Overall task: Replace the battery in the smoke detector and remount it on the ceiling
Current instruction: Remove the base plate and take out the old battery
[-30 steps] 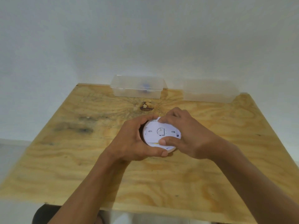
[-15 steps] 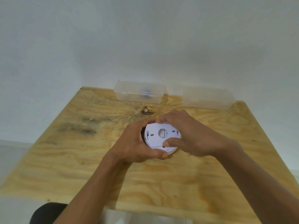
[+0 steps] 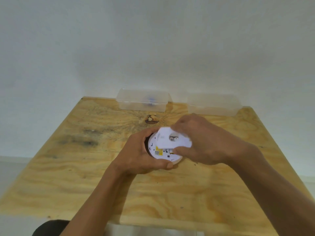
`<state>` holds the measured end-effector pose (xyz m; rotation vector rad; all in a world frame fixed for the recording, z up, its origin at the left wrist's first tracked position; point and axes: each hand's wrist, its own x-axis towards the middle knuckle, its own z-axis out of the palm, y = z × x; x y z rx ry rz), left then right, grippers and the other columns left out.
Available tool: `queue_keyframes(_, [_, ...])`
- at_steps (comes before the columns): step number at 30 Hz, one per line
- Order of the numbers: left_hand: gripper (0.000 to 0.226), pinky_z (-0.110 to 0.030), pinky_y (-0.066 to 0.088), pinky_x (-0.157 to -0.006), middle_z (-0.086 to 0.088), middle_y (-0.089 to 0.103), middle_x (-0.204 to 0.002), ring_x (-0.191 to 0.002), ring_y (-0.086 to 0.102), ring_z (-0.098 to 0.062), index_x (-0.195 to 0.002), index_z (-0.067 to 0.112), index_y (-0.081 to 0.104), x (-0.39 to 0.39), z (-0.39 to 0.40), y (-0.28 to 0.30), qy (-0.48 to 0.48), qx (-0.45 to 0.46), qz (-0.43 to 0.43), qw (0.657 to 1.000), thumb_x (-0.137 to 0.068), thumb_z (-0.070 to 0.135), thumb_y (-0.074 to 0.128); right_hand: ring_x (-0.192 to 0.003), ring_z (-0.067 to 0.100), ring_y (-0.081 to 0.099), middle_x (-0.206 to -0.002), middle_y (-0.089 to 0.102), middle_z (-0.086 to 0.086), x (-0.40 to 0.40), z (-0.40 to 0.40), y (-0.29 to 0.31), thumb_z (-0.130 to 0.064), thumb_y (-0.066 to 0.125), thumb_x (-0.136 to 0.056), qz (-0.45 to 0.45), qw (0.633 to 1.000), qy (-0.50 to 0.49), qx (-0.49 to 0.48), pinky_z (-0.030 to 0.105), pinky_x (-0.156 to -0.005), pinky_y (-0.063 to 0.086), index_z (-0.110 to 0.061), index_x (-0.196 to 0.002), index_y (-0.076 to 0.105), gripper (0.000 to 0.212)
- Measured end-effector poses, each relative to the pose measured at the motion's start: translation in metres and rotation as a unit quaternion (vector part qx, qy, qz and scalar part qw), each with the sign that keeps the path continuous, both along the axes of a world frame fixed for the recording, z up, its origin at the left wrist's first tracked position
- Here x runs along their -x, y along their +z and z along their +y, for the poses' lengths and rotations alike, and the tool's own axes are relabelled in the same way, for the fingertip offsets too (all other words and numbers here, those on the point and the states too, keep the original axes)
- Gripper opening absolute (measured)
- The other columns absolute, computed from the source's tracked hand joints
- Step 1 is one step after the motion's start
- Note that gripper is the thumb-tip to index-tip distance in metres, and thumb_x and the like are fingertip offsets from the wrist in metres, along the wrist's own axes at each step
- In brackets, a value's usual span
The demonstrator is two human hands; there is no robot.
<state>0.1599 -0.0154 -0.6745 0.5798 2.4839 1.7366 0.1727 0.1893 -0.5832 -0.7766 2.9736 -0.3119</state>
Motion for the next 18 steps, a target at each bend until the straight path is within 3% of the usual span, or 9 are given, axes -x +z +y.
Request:
queue_keyframes(4, [0.098, -0.028, 0.057, -0.093, 0.011, 0.072, -0.118, -0.109, 0.068, -0.003, -0.132, 0.023, 0.059, 0.000, -0.001, -0.002, 0.017, 0.047, 0.012, 0.999, -0.043, 0.047, 0.095, -0.121, 0.024, 0.049, -0.134, 0.058, 0.007, 0.007, 0.026, -0.022, -0.044, 0.068, -0.085, 0.093, 0.967, -0.183, 0.149, 0.023, -0.092, 0.032, -0.016, -0.137, 0.056, 0.060])
queue_keyframes(7, [0.098, -0.011, 0.051, -0.088, 0.019, 0.069, -0.120, -0.110, 0.064, 0.006, -0.134, 0.029, 0.057, -0.002, 0.001, -0.001, 0.021, 0.065, 0.025, 0.997, -0.045, 0.054, 0.091, -0.123, 0.028, 0.049, -0.134, 0.059, 0.009, 0.006, 0.033, -0.061, -0.040, 0.069, -0.086, 0.082, 0.937, -0.275, 0.200, 0.025, -0.094, 0.033, -0.014, -0.136, 0.056, 0.057])
queue_keyframes(10, [0.095, -0.012, 0.052, -0.089, 0.017, 0.068, -0.122, -0.111, 0.064, 0.004, -0.136, 0.030, 0.056, -0.002, 0.002, -0.002, 0.029, 0.068, 0.031, 0.997, -0.050, 0.049, 0.093, -0.122, 0.030, 0.045, -0.132, 0.058, 0.013, -0.001, 0.029, -0.094, -0.033, 0.069, -0.088, 0.083, 0.926, -0.299, 0.213, 0.022, -0.091, 0.029, -0.011, -0.133, 0.058, 0.051])
queue_keyframes(14, [0.094, -0.015, 0.052, -0.091, 0.017, 0.069, -0.123, -0.113, 0.065, 0.002, -0.134, 0.030, 0.058, -0.003, 0.003, -0.005, 0.035, 0.069, 0.035, 0.996, -0.050, 0.055, 0.089, -0.124, 0.027, 0.041, -0.132, 0.056, 0.010, -0.005, 0.025, -0.111, -0.032, 0.068, -0.088, 0.120, 0.918, -0.308, 0.219, 0.037, -0.099, 0.044, -0.012, -0.132, 0.059, 0.049])
queue_keyframes(18, [0.093, -0.013, 0.051, -0.089, 0.018, 0.070, -0.121, -0.111, 0.065, 0.003, -0.133, 0.031, 0.059, -0.004, 0.005, -0.003, 0.043, 0.067, 0.037, 0.996, -0.048, 0.057, 0.088, -0.123, 0.024, 0.039, -0.129, 0.057, 0.007, -0.005, 0.024, -0.112, -0.036, 0.067, -0.088, 0.130, 0.912, -0.321, 0.219, 0.034, -0.098, 0.044, -0.012, -0.129, 0.061, 0.048])
